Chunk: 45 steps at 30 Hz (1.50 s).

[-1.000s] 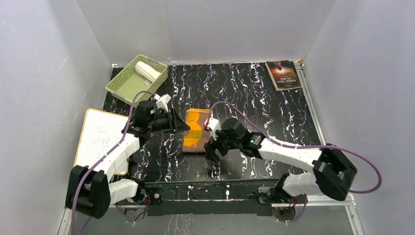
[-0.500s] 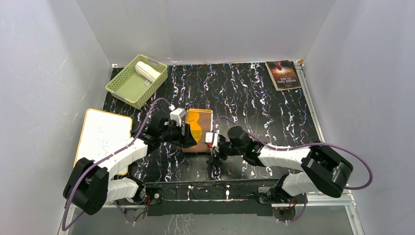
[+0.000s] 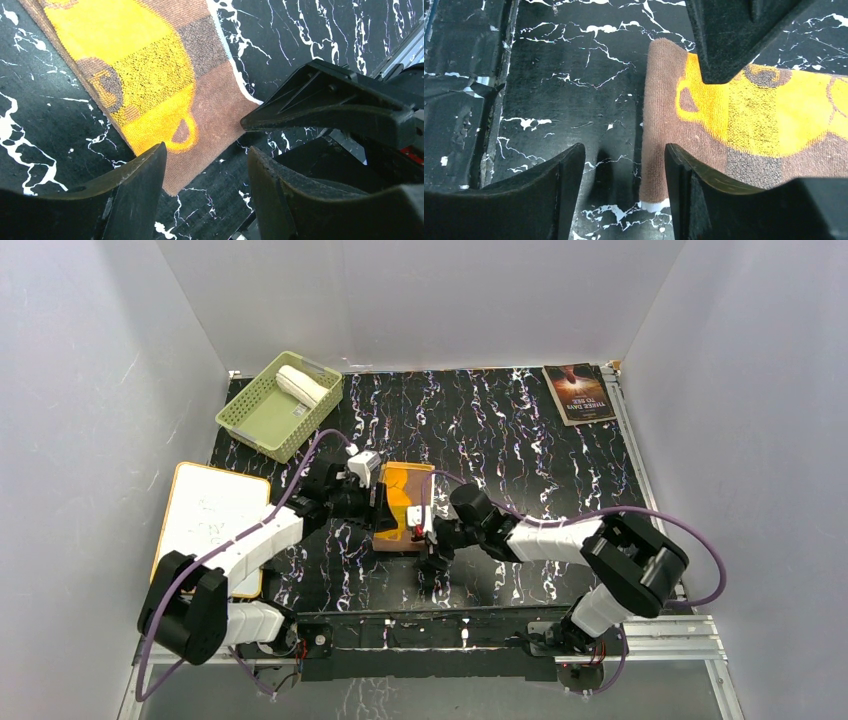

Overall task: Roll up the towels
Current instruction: Roll the towel at the center of the board.

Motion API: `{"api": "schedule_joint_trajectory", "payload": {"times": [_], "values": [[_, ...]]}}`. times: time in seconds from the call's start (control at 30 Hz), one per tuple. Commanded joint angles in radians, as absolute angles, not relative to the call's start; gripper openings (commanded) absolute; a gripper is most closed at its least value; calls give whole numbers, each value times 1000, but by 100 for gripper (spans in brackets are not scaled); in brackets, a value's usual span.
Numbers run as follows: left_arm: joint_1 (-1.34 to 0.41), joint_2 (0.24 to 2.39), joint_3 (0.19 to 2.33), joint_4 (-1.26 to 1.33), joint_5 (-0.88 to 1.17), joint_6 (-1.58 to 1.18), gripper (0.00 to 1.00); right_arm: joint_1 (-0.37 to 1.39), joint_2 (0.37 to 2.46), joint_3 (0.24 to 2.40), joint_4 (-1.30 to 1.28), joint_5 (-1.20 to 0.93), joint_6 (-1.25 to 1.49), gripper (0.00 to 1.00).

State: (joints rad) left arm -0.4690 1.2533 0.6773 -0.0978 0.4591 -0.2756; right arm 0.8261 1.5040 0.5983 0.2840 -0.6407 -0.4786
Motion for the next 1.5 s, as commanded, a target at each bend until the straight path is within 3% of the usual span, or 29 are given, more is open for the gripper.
{"api": "schedule_joint_trajectory", "payload": {"times": [0.0, 0.27, 0.83, 1.1, 1.23, 1.47], "values": [[-439, 1292, 751, -185, 522, -253, 57, 821, 1554, 680, 281, -682, -516, 56], [-264, 1290, 753, -233, 686, -345, 51, 821, 1639, 757, 299, -733, -507, 51], [-241, 1255, 758, -288, 748, -322, 50, 822, 1776, 900, 164, -749, -561, 34], [-232, 1252, 764, -313, 768, -296, 50, 791, 1839, 998, 41, -749, -567, 5], [-228, 1241, 767, -323, 785, -290, 50, 754, 1865, 1044, -15, -804, -550, 0], [-228, 1250, 752, -280, 855, -302, 50, 668, 1952, 1159, -141, -991, -519, 0]]}}
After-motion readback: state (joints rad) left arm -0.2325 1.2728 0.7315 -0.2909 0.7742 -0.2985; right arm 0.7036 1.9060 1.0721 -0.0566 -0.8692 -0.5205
